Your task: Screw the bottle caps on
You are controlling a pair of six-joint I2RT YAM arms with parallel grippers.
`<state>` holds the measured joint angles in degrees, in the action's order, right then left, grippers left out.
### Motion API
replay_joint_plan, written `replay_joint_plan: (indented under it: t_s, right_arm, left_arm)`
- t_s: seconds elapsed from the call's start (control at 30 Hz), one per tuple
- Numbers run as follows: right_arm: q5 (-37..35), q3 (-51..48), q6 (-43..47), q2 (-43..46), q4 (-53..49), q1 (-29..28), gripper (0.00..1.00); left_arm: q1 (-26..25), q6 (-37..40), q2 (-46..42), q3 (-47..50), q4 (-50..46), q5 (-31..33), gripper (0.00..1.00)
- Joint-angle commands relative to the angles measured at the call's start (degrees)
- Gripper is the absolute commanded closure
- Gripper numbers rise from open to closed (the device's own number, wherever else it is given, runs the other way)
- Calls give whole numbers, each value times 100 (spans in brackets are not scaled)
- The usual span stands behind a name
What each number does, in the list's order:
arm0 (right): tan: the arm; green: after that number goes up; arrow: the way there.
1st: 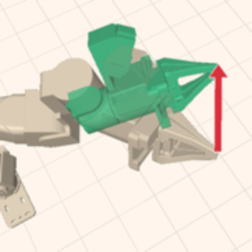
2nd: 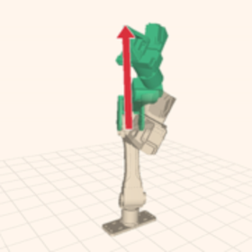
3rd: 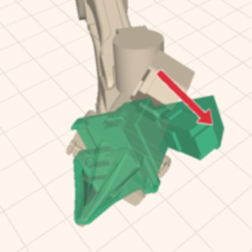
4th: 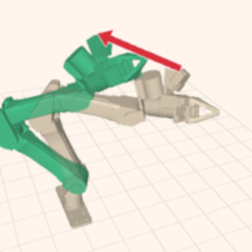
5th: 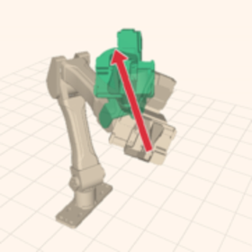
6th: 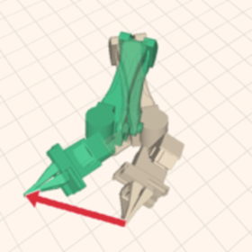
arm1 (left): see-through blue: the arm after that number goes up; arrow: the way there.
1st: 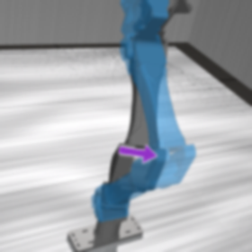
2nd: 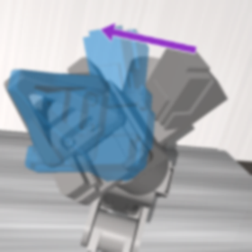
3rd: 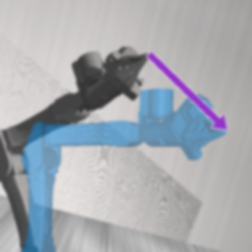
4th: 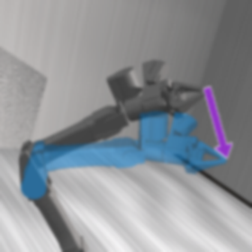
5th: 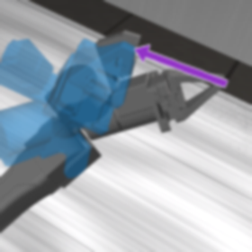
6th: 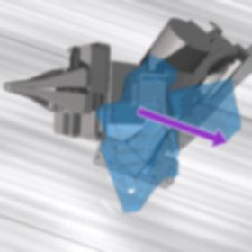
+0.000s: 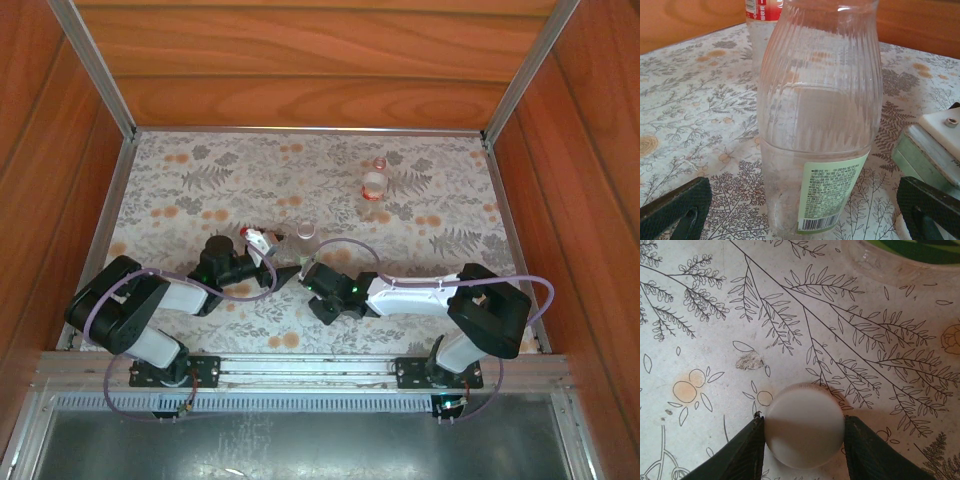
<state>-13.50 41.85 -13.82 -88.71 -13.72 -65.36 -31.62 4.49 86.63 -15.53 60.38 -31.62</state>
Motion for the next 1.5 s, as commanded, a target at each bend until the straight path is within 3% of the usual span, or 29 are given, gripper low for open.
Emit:
replay_joint_plan:
  t_s: [0.0,0.73,0.97,1.2,1.33,1.47]
  right_arm:
    - [-87,10,-12,-56,-138,-71,56]
    - [-153,-291,-190,1287,-647,251,57]
    - [-210,-317,-224,1374,-744,299,58]
    - [-241,-317,-227,1365,-717,322,58]
    - [-267,-327,-239,1406,-766,325,58]
    - [-268,-341,-265,1512,-802,326,58]
  left_arm:
    - [38,-27,79,-141,97,-30,0]
    - [-5,-14,830,-879,182,-221,1]
    - [-41,-11,962,-1000,228,-429,0]
    - [-288,-75,1162,-1176,237,-169,0]
    - [-411,-123,1380,-1311,277,-107,6]
    - [-412,-153,1419,-1287,348,-86,21]
